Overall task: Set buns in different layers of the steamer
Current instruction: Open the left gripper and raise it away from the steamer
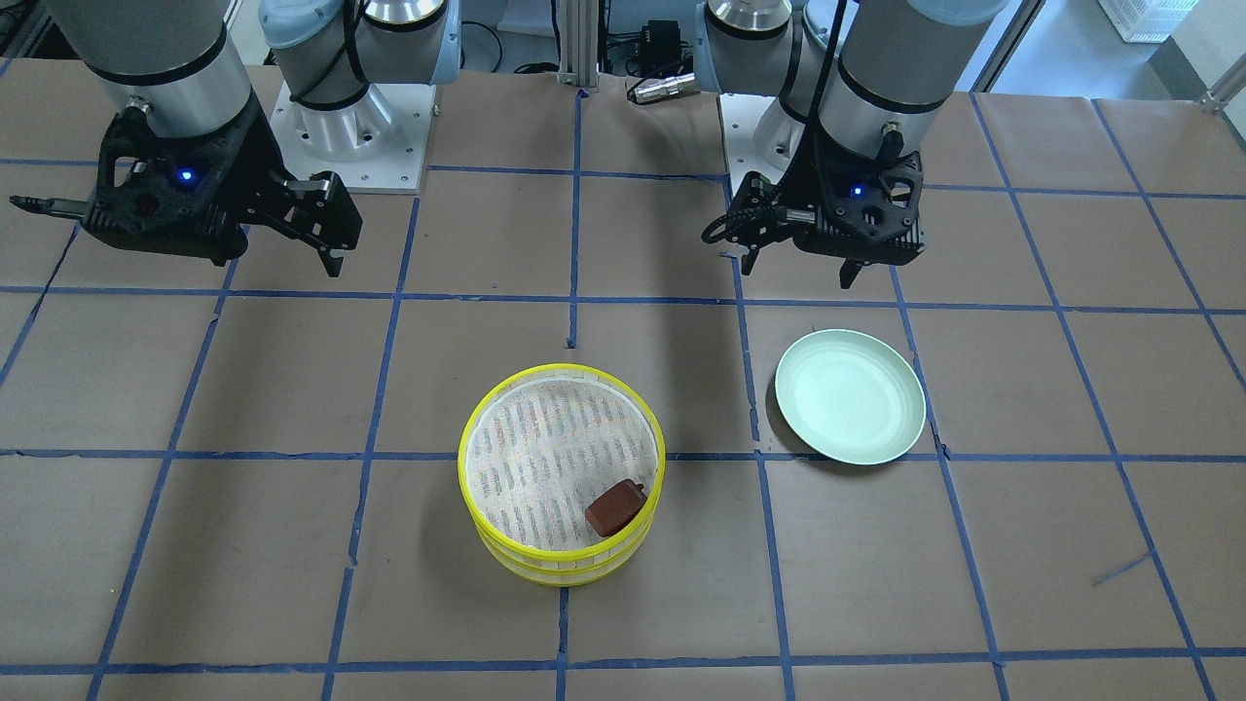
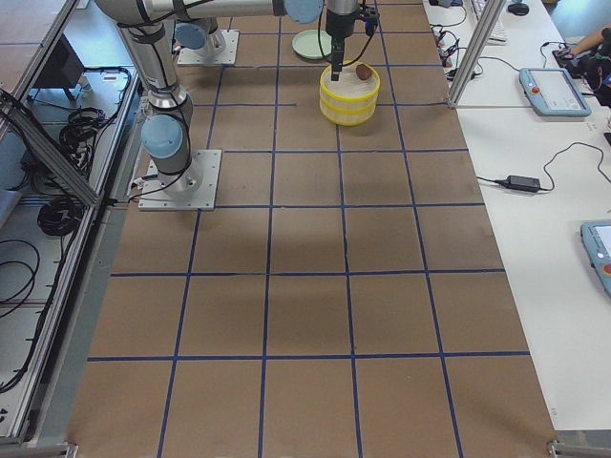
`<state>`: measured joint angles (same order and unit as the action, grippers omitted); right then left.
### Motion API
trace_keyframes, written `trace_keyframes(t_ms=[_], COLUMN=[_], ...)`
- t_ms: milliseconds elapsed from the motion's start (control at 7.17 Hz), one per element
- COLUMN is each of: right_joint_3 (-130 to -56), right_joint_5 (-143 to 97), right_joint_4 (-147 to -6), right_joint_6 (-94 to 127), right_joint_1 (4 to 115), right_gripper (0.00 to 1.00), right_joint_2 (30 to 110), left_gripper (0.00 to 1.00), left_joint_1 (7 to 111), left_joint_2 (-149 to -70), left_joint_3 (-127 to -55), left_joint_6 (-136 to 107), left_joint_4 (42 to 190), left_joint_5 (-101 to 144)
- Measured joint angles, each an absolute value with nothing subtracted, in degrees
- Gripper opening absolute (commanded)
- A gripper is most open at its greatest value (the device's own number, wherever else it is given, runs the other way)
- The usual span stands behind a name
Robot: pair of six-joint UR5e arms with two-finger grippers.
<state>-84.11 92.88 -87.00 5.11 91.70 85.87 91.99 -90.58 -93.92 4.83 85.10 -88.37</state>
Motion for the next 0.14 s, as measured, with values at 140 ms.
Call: trace_keyframes(t_ms=[140], right_joint_3=[-84.1], right_joint_5=[92.9], right_joint_4=[-87.0], right_joint_6=[5.1], right_joint_1=[91.7], right_gripper=[1.0], right_joint_2=[85.9], left_gripper=[1.0], left_joint_1=[90.6], left_joint_2=[-90.4], left_joint_3=[-94.6], left_joint_6=[5.9], left_joint_4=[85.2], left_joint_5=[-88.5])
